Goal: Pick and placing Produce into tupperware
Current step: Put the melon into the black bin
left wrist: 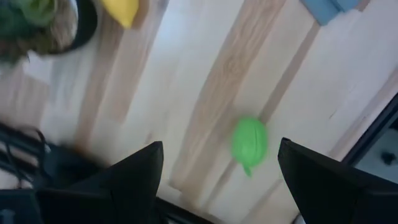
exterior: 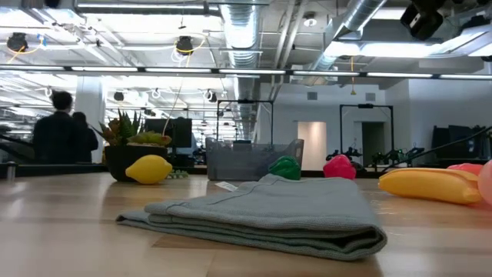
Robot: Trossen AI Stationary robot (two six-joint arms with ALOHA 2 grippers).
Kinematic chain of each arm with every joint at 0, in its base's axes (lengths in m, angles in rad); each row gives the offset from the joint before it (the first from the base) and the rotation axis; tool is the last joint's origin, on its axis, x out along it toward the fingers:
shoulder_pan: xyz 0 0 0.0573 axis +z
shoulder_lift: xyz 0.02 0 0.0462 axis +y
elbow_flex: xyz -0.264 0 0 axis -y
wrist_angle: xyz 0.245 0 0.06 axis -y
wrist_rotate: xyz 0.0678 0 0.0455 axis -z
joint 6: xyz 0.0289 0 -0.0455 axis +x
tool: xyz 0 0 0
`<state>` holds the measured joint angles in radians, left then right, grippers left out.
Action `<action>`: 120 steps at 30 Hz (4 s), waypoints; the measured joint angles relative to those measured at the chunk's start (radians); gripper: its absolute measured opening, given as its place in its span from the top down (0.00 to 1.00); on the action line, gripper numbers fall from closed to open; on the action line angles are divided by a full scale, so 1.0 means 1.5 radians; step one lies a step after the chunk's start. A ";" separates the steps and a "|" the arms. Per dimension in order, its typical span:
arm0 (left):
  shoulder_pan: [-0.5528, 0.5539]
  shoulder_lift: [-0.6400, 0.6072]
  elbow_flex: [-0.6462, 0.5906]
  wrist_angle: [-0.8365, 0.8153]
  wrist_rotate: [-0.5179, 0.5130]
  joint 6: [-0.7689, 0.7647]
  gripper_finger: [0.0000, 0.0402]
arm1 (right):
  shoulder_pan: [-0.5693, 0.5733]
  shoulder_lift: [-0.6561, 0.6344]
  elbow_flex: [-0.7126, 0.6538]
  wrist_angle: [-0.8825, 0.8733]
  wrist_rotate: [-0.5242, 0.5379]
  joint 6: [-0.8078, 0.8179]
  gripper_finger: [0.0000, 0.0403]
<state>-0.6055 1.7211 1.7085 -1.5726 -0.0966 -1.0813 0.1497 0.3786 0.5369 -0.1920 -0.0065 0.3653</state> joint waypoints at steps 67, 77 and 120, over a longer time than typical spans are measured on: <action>-0.215 -0.002 -0.330 0.321 -0.016 -0.444 0.24 | 0.000 0.000 0.000 0.013 -0.033 -0.040 0.54; -0.194 -0.001 -0.374 0.391 -0.006 -0.405 0.24 | 0.000 0.000 0.000 0.013 -0.034 -0.034 0.54; -0.149 -0.001 -0.419 0.465 0.016 -0.306 0.24 | 0.000 0.000 0.000 0.014 -0.033 -0.027 0.54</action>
<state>-0.8295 1.7195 1.0805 -0.8753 -0.0728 -1.5396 0.1501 0.3786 0.5369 -0.1715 -0.0566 0.3248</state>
